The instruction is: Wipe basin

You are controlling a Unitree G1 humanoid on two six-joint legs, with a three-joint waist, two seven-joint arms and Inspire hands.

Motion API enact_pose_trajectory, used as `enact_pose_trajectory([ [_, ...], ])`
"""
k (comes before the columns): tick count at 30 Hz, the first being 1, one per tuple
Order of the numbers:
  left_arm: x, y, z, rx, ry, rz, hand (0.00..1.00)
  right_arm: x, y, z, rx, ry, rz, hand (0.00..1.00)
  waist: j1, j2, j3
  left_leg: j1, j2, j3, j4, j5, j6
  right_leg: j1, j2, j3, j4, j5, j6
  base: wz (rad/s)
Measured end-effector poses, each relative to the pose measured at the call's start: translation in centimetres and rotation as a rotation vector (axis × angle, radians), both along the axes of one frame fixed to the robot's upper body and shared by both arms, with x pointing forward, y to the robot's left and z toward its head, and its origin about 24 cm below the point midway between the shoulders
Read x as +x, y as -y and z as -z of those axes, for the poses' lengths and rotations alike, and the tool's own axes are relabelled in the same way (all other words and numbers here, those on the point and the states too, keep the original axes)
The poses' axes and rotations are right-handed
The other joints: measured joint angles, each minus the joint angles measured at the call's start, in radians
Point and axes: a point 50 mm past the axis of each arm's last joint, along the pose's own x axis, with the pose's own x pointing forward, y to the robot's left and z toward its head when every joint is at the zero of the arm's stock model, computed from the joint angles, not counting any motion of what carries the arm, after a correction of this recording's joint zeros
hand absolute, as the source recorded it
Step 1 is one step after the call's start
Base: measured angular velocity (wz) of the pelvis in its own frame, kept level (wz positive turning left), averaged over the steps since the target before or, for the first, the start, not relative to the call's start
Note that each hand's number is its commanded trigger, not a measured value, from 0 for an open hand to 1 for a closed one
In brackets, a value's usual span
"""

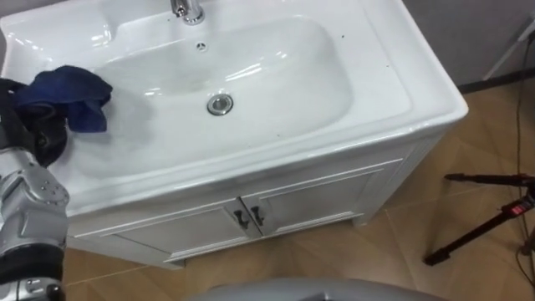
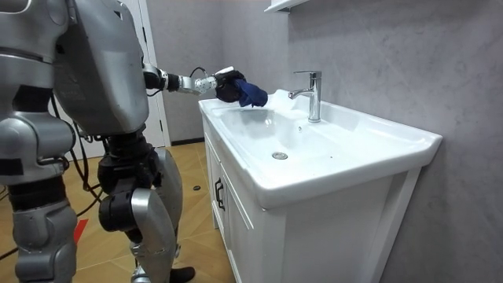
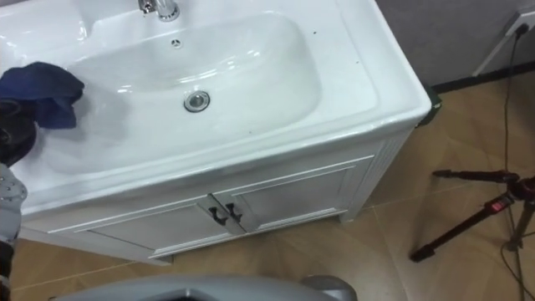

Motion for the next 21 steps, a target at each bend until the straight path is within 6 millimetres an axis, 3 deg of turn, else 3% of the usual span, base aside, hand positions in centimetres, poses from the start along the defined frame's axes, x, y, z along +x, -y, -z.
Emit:
enact_pose_trajectory([
  [11,0.1,1.6,-1.2,0.026,0.140,0.029,1.00,-1.3,-1.2,0.4,0.070,-0.037,-0.030,0.00,-0.018,-0.001,0.0017,0.006,0.001,-0.009,0.003,0.000,0.000,0.008,0.000,-0.010,0.003,-0.002,-0.002,0.00],
  [13,0.1,1.6,-1.3,0.032,0.155,0.028,1.00,-1.4,-1.2,0.4,0.071,-0.037,-0.029,0.00,-0.017,-0.003,0.0051,0.013,0.001,-0.011,0.003,0.000,0.000,0.015,0.000,-0.011,0.003,-0.003,-0.003,0.00],
  [21,-0.5,1.5,-1.0,0.044,0.159,0.013,1.00,-0.9,-1.3,0.5,0.073,-0.032,-0.041,0.00,-0.009,0.003,0.0042,0.015,0.000,-0.017,0.001,0.000,0.000,0.016,0.001,-0.009,0.002,-0.005,-0.005,0.00],
])
